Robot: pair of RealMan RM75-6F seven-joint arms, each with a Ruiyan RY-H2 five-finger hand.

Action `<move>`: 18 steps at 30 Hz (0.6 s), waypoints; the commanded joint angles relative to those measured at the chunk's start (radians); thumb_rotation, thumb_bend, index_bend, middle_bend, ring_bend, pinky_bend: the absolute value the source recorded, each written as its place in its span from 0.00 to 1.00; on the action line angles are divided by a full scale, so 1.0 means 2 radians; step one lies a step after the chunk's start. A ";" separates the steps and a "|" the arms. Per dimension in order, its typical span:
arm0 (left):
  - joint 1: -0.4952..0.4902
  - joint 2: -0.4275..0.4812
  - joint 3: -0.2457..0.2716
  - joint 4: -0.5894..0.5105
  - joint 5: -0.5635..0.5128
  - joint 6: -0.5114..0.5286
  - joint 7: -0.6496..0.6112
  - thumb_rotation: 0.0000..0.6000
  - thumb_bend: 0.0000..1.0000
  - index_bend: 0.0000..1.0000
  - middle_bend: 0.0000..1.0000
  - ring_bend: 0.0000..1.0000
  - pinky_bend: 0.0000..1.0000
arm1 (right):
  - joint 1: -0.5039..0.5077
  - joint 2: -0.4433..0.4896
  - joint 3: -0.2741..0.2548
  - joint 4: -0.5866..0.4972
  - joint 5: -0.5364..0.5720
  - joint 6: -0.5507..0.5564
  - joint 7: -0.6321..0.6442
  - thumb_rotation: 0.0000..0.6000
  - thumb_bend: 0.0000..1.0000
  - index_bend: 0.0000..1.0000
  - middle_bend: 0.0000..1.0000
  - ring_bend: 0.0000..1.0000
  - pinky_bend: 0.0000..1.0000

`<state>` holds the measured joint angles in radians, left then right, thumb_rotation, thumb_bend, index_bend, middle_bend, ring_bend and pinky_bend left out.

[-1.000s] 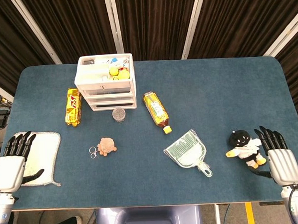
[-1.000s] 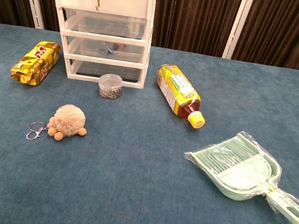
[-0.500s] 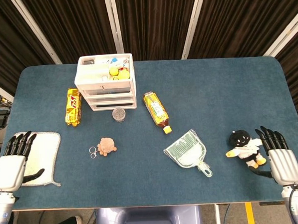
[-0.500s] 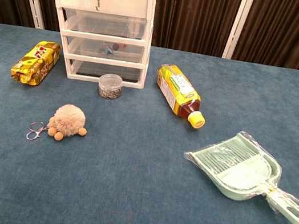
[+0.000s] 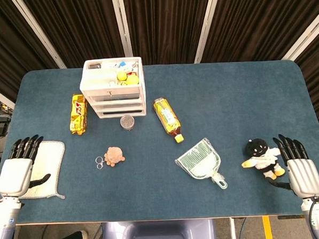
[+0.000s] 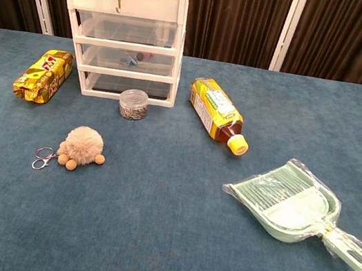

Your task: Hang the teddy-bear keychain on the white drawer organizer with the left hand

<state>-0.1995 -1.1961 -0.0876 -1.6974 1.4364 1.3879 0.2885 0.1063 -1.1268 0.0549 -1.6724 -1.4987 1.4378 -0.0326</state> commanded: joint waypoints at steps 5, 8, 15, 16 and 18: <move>-0.042 -0.018 -0.030 -0.044 -0.072 -0.059 0.061 1.00 0.24 0.49 0.94 0.84 0.69 | 0.001 0.000 0.000 0.001 -0.002 0.000 0.001 1.00 0.06 0.00 0.00 0.00 0.00; -0.063 -0.033 -0.036 -0.054 -0.106 -0.082 0.107 1.00 0.24 0.52 1.00 0.90 0.75 | 0.001 0.000 0.000 0.001 -0.001 -0.001 0.003 1.00 0.06 0.00 0.00 0.00 0.00; -0.092 -0.077 -0.035 -0.065 -0.195 -0.101 0.197 1.00 0.24 0.52 1.00 0.93 0.77 | 0.000 0.001 -0.001 0.001 -0.003 0.000 0.006 1.00 0.06 0.00 0.00 0.00 0.00; -0.096 -0.084 -0.035 -0.065 -0.209 -0.101 0.210 1.00 0.24 0.51 1.00 0.93 0.77 | 0.000 0.001 -0.001 0.001 -0.004 0.000 0.006 1.00 0.06 0.00 0.00 0.00 0.00; -0.104 -0.096 -0.034 -0.063 -0.231 -0.102 0.229 1.00 0.24 0.51 1.00 0.93 0.77 | 0.000 0.001 -0.001 0.001 -0.003 0.000 0.007 1.00 0.06 0.00 0.00 0.00 0.00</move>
<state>-0.3780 -1.3491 -0.1548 -1.8181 1.0310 1.1958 0.6975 0.1070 -1.1243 0.0528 -1.6708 -1.5053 1.4374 -0.0187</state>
